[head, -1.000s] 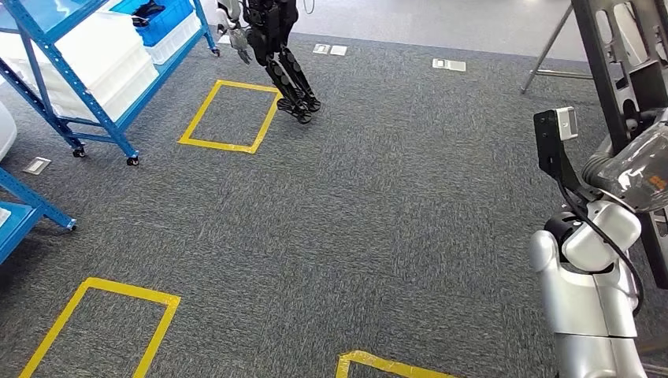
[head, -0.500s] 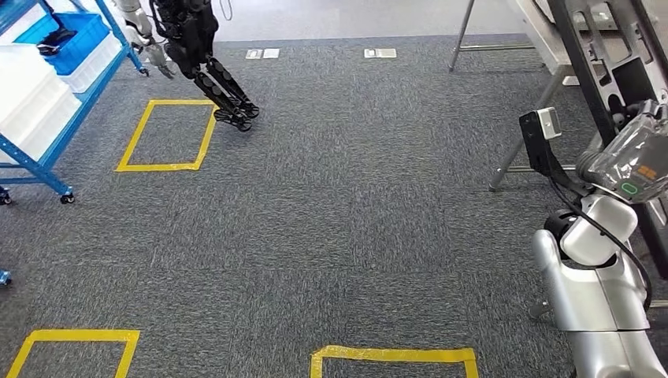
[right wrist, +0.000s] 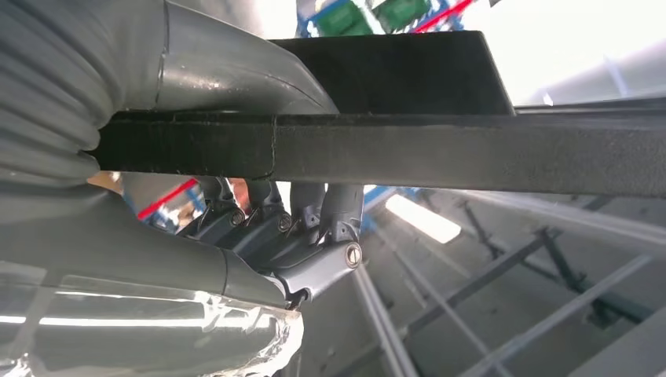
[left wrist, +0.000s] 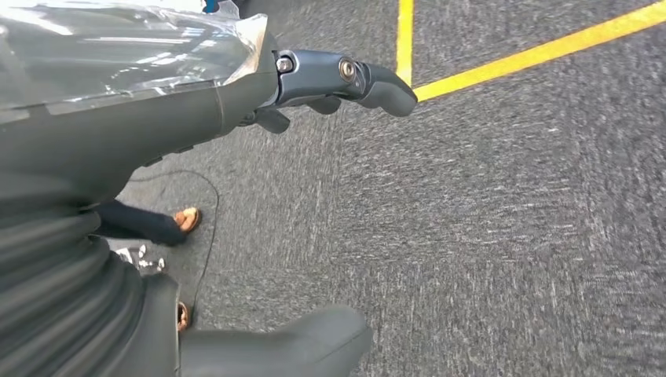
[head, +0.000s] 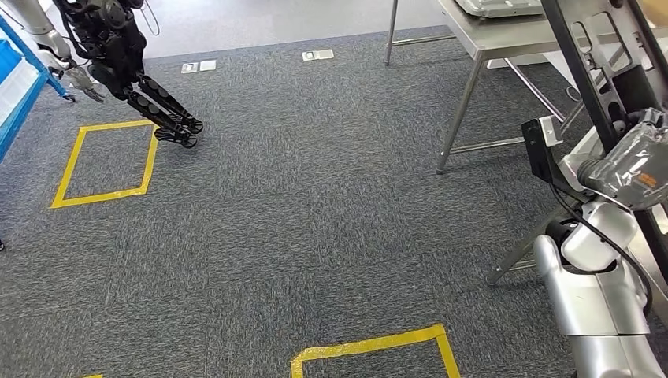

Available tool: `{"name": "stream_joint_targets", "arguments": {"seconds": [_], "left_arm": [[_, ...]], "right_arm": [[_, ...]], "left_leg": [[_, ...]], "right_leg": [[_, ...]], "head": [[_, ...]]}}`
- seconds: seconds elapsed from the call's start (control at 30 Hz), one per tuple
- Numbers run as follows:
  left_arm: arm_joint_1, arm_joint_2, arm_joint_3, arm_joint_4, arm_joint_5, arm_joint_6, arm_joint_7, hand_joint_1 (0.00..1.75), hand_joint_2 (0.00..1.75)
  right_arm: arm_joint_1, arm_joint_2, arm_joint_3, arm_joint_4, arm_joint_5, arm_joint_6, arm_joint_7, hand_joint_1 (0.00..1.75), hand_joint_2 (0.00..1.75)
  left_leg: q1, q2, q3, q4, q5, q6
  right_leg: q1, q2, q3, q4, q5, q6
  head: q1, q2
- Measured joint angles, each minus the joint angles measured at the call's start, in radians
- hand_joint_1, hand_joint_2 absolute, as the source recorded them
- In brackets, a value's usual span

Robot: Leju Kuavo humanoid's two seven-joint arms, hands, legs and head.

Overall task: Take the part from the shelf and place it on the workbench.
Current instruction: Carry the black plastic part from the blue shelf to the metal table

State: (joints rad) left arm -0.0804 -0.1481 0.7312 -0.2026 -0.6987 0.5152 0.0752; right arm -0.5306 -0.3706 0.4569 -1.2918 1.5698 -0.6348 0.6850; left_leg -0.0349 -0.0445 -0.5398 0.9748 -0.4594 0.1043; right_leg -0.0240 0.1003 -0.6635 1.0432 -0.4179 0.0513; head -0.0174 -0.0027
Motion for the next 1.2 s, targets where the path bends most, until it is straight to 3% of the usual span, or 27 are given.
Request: {"name": "stream_joint_targets", "arguments": {"seconds": [0.07,0.13,0.17,0.2,0.27,0.3,0.37,0.43,0.47,0.53,0.6,0.63,0.67,0.7,0.73,0.77,0.83,0.87,0.93,0.97,1.03,1.1,1.17,1.2], "left_arm": [[0.001,-0.003,0.000,0.000,-0.001,-0.001,0.002,0.00,1.75],[0.003,-0.005,0.002,0.000,-0.002,-0.003,-0.002,0.00,1.75],[0.003,-0.007,0.004,0.000,-0.002,-0.005,-0.006,0.00,1.75],[0.003,-0.008,0.006,0.000,-0.003,-0.008,-0.011,0.00,1.75],[0.003,-0.008,0.013,0.000,-0.008,-0.014,-0.022,0.00,1.75],[0.003,-0.007,0.014,0.000,-0.011,-0.017,-0.026,0.00,1.75],[0.002,-0.004,0.016,-0.001,-0.014,-0.020,-0.032,0.00,1.75],[0.000,-0.005,0.017,-0.001,-0.016,-0.020,-0.034,0.00,1.75],[-0.001,-0.006,0.017,-0.001,-0.017,-0.020,-0.034,0.00,1.75],[-0.002,-0.007,0.017,-0.001,-0.019,-0.020,-0.034,0.00,1.75],[-0.001,-0.008,0.018,0.000,-0.020,-0.020,-0.034,0.00,1.75],[-0.001,-0.008,0.018,0.000,-0.020,-0.020,-0.034,0.00,1.75],[0.000,-0.008,0.020,0.000,-0.020,-0.020,-0.034,0.00,1.75],[0.000,-0.008,0.021,0.000,-0.020,-0.020,-0.035,0.00,1.75],[0.000,-0.008,0.022,0.000,-0.020,-0.020,-0.035,0.00,1.75],[0.000,-0.008,0.023,0.000,-0.021,-0.020,-0.036,0.00,1.75],[0.000,-0.007,0.024,0.000,-0.023,-0.021,-0.039,0.00,1.75],[0.000,-0.006,0.025,0.000,-0.024,-0.021,-0.040,0.00,1.75],[0.000,-0.006,0.025,0.000,-0.024,-0.021,-0.040,0.00,1.75],[-0.001,-0.006,0.025,0.000,-0.024,-0.021,-0.041,0.00,1.75],[-0.001,-0.007,0.026,0.000,-0.024,-0.021,-0.042,0.00,1.75],[0.002,-0.006,0.027,0.000,-0.025,-0.021,-0.044,0.00,1.75],[0.005,-0.007,0.028,0.000,-0.027,-0.023,-0.046,0.00,1.75],[0.006,-0.007,0.029,0.000,-0.028,-0.024,-0.048,0.00,1.75]], "right_arm": [[-0.007,-0.006,-0.002,0.001,0.000,0.007,0.000,1.75,1.75],[-0.008,-0.012,-0.003,0.001,0.000,0.024,0.000,1.75,1.75],[-0.007,-0.016,-0.006,0.000,0.000,0.035,0.000,1.75,1.75],[-0.005,-0.020,-0.009,-0.001,0.000,0.046,0.000,1.75,1.75],[-0.003,-0.029,-0.016,-0.009,0.000,0.060,0.000,1.75,1.75],[-0.003,-0.032,-0.019,-0.015,0.000,0.063,0.000,1.75,1.75],[-0.002,-0.034,-0.024,-0.024,0.000,0.065,0.000,1.75,1.75],[0.003,-0.035,-0.027,-0.028,0.000,0.066,0.000,1.75,1.75],[0.005,-0.036,-0.028,-0.030,0.000,0.066,0.000,1.75,1.75],[0.005,-0.037,-0.031,-0.034,0.001,0.066,0.000,1.75,1.75],[0.004,-0.035,-0.033,-0.036,0.001,0.066,0.000,1.75,1.75],[0.004,-0.035,-0.033,-0.037,0.001,0.066,0.000,1.75,1.75],[0.004,-0.034,-0.033,-0.037,0.001,0.066,0.000,1.75,1.75],[0.004,-0.034,-0.033,-0.037,0.001,0.066,0.000,1.75,1.75],[0.004,-0.034,-0.033,-0.037,0.001,0.066,0.000,1.75,1.75],[0.003,-0.035,-0.033,-0.037,0.001,0.066,0.000,1.75,1.75],[0.002,-0.035,-0.035,-0.037,0.001,0.067,0.000,1.75,1.75],[0.002,-0.036,-0.036,-0.037,0.001,0.067,0.000,1.75,1.75],[0.003,-0.040,-0.037,-0.037,0.001,0.068,0.000,1.75,1.75],[0.004,-0.043,-0.038,-0.037,0.001,0.068,0.000,1.75,1.75],[0.003,-0.050,-0.040,-0.038,0.001,0.069,0.000,1.75,1.75],[0.004,-0.054,-0.041,-0.041,0.001,0.073,0.000,1.75,1.75],[0.014,-0.057,-0.042,-0.045,0.001,0.080,0.000,1.75,1.75],[0.021,-0.059,-0.044,-0.048,0.000,0.084,0.000,1.75,1.75]], "left_leg": [[0.003,0.029,0.008,-0.021,0.012,-0.004],[0.005,0.058,0.005,-0.021,0.012,-0.006],[0.007,0.072,0.004,-0.020,0.011,-0.009],[0.010,0.086,0.003,-0.018,0.008,-0.014],[0.017,0.111,0.000,-0.003,-0.002,-0.031],[0.018,0.123,-0.004,0.010,-0.010,-0.041],[0.016,0.140,-0.010,0.030,-0.023,-0.057],[0.019,0.154,-0.011,0.036,-0.029,-0.063],[0.023,0.145,-0.012,0.043,-0.036,-0.067],[0.032,0.097,-0.036,0.103,-0.083,-0.076],[0.036,0.054,-0.093,0.234,-0.154,-0.080],[0.036,0.048,-0.124,0.298,-0.179,-0.079],[0.036,0.045,-0.143,0.332,-0.184,-0.076],[0.036,0.042,-0.143,0.328,-0.169,-0.071],[0.036,0.035,-0.121,0.284,-0.137,-0.064],[0.036,0.017,-0.085,0.211,-0.099,-0.057],[0.034,-0.024,-0.023,0.089,-0.052,-0.049],[0.031,-0.034,-0.009,0.062,-0.045,-0.047],[0.023,-0.016,-0.007,0.052,-0.040,-0.045],[0.022,-0.003,-0.006,0.045,-0.033,-0.042],[0.022,0.023,-0.006,0.029,-0.017,-0.033],[0.020,0.050,-0.012,0.024,-0.011,-0.027],[0.019,0.079,-0.019,0.025,-0.009,-0.026],[0.019,0.093,-0.021,0.026,-0.009,-0.026]], "right_leg": [[0.006,-0.066,-0.042,0.089,-0.047,-0.007],[0.001,-0.085,-0.087,0.199,-0.090,-0.001],[-0.004,-0.089,-0.091,0.217,-0.093,0.009],[-0.010,-0.095,-0.076,0.198,-0.083,0.023],[-0.019,-0.124,-0.003,0.072,-0.043,0.053],[-0.019,-0.138,0.030,0.017,-0.028,0.060],[-0.014,-0.143,0.055,-0.026,-0.020,0.047],[-0.011,-0.118,0.052,-0.021,-0.018,0.023],[-0.012,-0.109,0.050,-0.021,-0.016,0.015],[-0.014,-0.092,0.048,-0.023,-0.012,0.000],[-0.010,-0.076,0.045,-0.023,-0.009,-0.009],[-0.008,-0.066,0.042,-0.023,-0.007,-0.013],[-0.005,-0.055,0.040,-0.023,-0.005,-0.016],[-0.002,-0.043,0.038,-0.022,-0.002,-0.019],[-0.001,-0.031,0.037,-0.022,0.000,-0.021],[-0.001,-0.018,0.036,-0.023,0.002,-0.020],[-0.001,0.003,0.033,-0.022,0.008,-0.014],[-0.003,0.013,0.030,-0.023,0.011,-0.008],[-0.006,0.034,0.022,-0.027,0.021,0.006],[-0.007,0.028,0.016,-0.025,0.022,0.011],[-0.001,-0.023,-0.012,0.019,-0.006,0.007],[0.003,-0.077,-0.064,0.137,-0.067,-0.002],[0.001,-0.088,-0.101,0.241,-0.107,0.004],[0.001,-0.091,-0.093,0.244,-0.107,0.013]], "head": [[0.004,0.000],[0.005,0.000],[0.005,0.000],[0.005,0.000],[0.006,0.000],[0.007,0.000],[0.008,0.000],[0.006,0.000],[0.005,0.000],[0.005,0.000],[0.004,0.000],[0.004,0.000],[0.004,0.000],[0.005,0.000],[0.005,0.000],[0.005,0.000],[0.005,0.000],[0.005,0.000],[0.005,0.000],[0.005,0.000],[0.009,0.000],[0.015,0.000],[0.018,0.000],[0.018,0.000]]}}
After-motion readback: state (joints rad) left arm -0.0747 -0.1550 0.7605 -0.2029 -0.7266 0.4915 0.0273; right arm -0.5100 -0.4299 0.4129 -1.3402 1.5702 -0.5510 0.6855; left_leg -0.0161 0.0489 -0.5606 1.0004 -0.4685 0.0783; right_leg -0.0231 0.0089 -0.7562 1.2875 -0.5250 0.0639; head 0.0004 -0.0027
